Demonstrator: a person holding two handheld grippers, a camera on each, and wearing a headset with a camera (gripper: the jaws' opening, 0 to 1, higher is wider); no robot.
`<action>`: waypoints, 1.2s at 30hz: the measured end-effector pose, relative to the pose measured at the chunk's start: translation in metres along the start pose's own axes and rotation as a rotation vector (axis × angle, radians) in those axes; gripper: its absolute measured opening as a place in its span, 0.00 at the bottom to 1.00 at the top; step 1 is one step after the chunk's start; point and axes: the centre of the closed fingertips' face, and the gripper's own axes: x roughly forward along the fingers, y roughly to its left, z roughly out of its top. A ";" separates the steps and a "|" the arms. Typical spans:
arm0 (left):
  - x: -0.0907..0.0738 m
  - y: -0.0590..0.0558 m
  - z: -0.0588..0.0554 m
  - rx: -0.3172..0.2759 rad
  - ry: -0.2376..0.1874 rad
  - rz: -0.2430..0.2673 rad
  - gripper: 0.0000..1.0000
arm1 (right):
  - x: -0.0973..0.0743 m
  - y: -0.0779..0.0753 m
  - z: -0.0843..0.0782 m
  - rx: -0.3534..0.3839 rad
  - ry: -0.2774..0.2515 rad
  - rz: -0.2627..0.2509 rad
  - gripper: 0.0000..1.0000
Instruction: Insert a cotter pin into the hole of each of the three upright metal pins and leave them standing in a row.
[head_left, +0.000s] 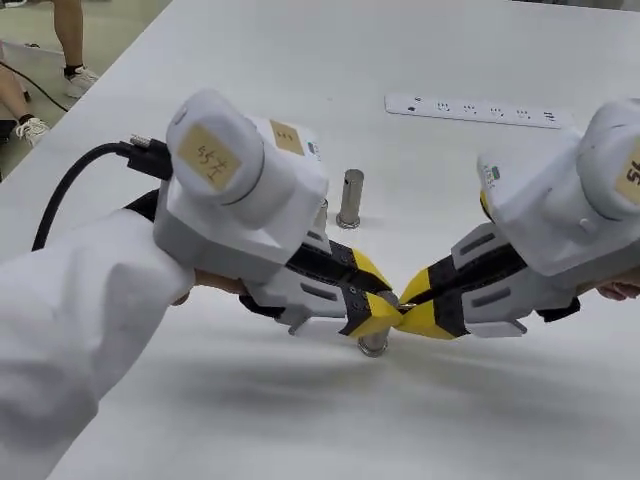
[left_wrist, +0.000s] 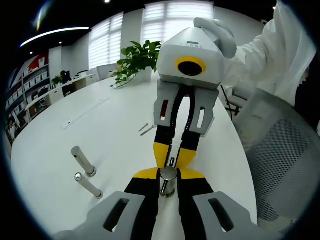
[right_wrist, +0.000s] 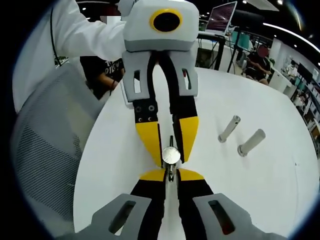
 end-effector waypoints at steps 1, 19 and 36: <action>0.000 0.000 0.000 -0.004 0.000 0.001 0.10 | 0.000 0.000 0.002 0.005 -0.010 -0.005 0.10; -0.046 -0.001 0.001 -0.042 -0.124 0.106 0.56 | -0.006 0.000 0.008 0.157 -0.110 -0.032 0.20; -0.046 -0.023 -0.023 -0.145 -0.131 0.122 0.88 | 0.004 0.002 0.014 0.198 -0.151 -0.022 0.15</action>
